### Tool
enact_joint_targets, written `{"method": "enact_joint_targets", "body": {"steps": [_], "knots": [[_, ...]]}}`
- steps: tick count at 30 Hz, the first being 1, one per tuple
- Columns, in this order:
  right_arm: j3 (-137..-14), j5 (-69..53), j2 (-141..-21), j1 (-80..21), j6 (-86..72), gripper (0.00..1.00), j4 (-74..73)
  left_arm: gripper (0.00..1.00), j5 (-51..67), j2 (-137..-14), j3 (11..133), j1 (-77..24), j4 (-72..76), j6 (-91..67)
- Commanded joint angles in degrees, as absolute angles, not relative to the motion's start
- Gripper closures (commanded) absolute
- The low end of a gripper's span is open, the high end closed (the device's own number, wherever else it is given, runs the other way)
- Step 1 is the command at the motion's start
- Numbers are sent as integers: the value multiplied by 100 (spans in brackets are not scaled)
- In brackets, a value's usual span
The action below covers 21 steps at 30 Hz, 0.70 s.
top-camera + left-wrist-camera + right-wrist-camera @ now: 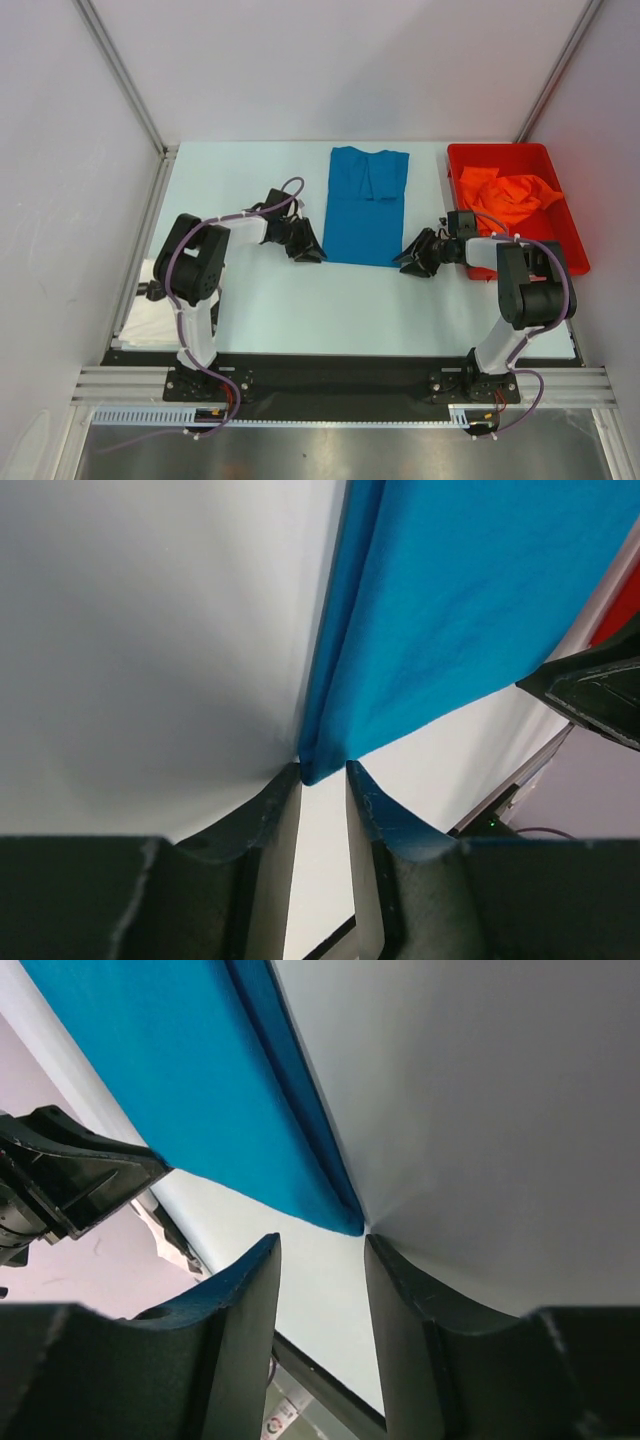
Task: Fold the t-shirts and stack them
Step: Fold the tshirt
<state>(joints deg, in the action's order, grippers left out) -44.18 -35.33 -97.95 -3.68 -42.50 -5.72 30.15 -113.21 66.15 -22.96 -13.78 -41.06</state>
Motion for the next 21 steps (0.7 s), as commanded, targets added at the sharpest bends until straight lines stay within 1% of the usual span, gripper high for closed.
{"method": "enact_joint_targets", "body": {"steps": [1,3,7,12,17,21], "knots": [[-4254,-2971,-10046,-396,-4254,55,-475,68,2417,-11681,6557,-2312,-1687,-4104],[-4280,-2962,-10055,-396,-4228,55,-492,68,2294,-11690,6557,-2312,-1749,-4096],[-4271,-2909,-10142,-404,-4289,55,-457,62,2180,-11733,6600,-2294,-1828,-4078],[-4289,-2637,-10108,-422,-4386,54,-676,60,2127,-11795,6671,-2268,-1837,-4061],[-4298,-2417,-10046,-413,-4351,56,-861,60,2118,-11891,6767,-2250,-1846,-4061],[-4289,-2356,-10028,-378,-4377,57,-931,65,2127,-11935,6820,-2250,-1855,-4034]]}}
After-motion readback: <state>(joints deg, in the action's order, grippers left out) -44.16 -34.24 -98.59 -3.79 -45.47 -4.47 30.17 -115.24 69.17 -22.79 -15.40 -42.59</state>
